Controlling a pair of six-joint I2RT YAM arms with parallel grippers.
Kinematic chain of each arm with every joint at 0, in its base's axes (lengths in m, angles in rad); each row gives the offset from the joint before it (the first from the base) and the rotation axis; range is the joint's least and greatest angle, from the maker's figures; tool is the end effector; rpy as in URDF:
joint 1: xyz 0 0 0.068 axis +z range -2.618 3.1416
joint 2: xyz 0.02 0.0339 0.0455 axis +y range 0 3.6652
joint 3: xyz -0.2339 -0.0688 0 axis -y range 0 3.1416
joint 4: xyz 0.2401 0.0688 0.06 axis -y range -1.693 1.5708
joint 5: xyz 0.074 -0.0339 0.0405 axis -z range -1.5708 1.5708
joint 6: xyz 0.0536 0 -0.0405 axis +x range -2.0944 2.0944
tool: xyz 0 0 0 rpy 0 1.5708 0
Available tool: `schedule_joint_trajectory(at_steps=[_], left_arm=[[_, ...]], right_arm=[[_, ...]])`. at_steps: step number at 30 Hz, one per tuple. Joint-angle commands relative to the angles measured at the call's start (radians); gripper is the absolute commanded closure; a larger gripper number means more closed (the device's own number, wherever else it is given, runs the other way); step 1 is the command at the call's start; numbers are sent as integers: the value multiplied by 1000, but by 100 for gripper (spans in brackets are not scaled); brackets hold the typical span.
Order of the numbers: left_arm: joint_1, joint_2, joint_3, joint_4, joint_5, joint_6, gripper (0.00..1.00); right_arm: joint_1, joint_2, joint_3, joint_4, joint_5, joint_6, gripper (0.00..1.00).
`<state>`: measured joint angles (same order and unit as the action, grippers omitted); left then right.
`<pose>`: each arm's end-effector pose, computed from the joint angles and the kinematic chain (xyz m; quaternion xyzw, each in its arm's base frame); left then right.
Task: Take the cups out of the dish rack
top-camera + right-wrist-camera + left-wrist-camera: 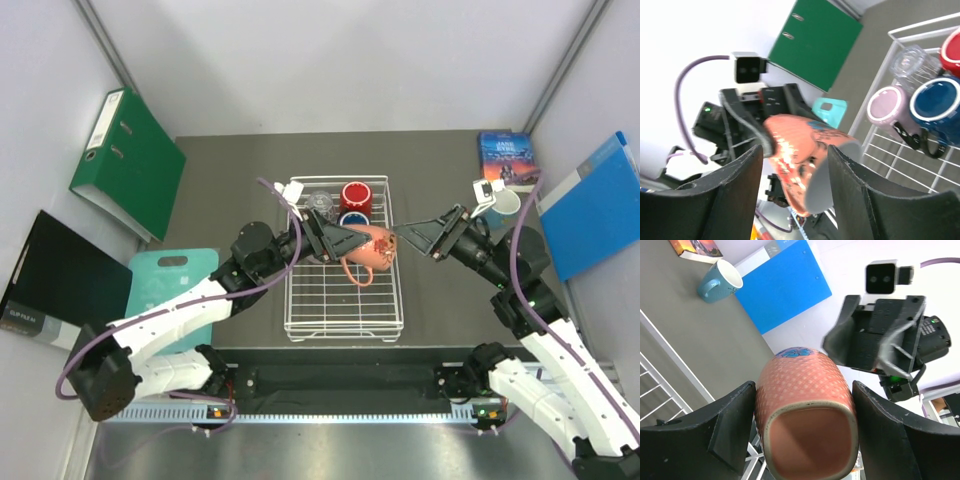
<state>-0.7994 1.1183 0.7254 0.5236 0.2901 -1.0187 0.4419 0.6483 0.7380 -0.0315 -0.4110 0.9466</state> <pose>0.1889 -0.2163 0.3037 0.0366 0.6605 -0.6454 0.3819 0.1628 0.1007 0.3432 0.0240 0.6876 0.5632 0.4577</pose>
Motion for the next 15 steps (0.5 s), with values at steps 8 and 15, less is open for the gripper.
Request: schedule_joint_trajectory(at_steps=[8, 15], left_arm=[[3, 69, 22, 262, 34, -34, 100], [3, 35, 69, 139, -28, 45, 100]], right_arm=[[27, 33, -26, 183, -86, 101, 46], [27, -16, 47, 53, -23, -5, 41]])
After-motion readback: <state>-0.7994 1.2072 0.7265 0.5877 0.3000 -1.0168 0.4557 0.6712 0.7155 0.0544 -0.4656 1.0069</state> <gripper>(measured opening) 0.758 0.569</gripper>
